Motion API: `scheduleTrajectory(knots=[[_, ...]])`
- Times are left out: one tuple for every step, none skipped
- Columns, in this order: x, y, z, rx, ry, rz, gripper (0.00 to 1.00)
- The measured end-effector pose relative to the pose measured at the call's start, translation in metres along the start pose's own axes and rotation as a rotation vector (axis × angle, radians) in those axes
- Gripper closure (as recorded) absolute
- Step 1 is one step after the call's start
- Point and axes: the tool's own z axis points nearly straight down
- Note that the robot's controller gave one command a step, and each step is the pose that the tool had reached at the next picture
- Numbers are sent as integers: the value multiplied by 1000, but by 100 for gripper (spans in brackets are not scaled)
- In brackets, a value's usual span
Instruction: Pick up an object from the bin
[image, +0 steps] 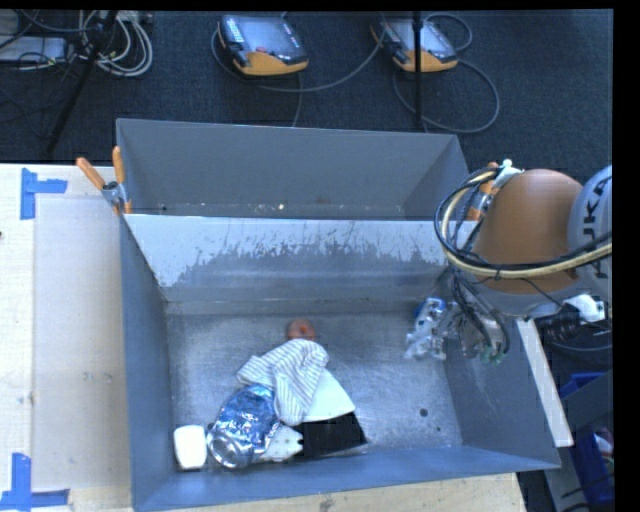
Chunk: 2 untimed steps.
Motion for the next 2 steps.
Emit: scheduleTrajectory(knots=[[-1, 1, -42, -1, -7, -17, 100], [-9, 11, -17, -1, -12, -35, 100]])
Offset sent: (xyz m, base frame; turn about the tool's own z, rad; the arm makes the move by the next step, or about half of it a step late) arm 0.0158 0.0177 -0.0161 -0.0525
